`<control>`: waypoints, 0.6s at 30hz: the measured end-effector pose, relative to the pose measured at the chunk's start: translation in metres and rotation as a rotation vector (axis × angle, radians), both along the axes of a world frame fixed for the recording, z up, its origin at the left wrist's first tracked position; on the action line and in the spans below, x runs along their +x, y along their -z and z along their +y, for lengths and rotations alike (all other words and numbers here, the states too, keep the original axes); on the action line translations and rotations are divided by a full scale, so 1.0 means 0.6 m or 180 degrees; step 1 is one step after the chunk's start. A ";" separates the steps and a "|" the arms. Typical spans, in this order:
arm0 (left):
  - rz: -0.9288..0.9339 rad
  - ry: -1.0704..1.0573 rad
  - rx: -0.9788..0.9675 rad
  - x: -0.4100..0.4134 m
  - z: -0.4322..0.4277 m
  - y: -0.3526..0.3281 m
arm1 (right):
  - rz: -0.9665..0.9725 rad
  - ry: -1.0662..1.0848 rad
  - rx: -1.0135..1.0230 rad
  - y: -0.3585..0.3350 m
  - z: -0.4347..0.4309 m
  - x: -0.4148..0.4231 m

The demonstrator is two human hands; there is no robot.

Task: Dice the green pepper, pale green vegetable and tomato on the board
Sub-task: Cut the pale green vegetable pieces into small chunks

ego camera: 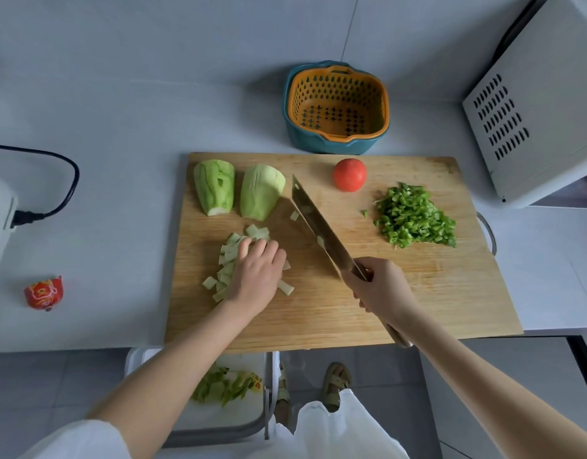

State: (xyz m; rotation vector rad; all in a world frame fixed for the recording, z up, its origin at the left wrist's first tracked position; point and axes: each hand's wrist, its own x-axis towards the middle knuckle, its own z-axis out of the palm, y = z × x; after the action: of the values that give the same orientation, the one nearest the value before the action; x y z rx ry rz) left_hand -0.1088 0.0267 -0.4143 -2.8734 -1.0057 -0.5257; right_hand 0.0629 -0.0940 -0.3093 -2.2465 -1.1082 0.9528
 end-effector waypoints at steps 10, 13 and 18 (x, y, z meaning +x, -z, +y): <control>-0.1476 -0.0438 -0.0813 -0.041 0.023 -0.031 | 0.0229 -0.0387 -0.0199 -0.003 -0.055 -0.051; -0.1337 -0.0235 -0.0681 -0.031 0.011 -0.032 | 0.0656 -0.0176 -0.0187 -0.019 -0.045 -0.062; -0.1132 0.0443 -0.0442 -0.017 -0.014 -0.029 | 0.1630 0.0414 -0.0170 -0.050 -0.029 -0.069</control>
State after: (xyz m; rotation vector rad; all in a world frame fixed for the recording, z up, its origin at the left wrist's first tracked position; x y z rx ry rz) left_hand -0.1191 0.0185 -0.3967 -3.0561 -0.9146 -1.0476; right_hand 0.0216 -0.1115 -0.2793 -1.9200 -0.7058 1.4075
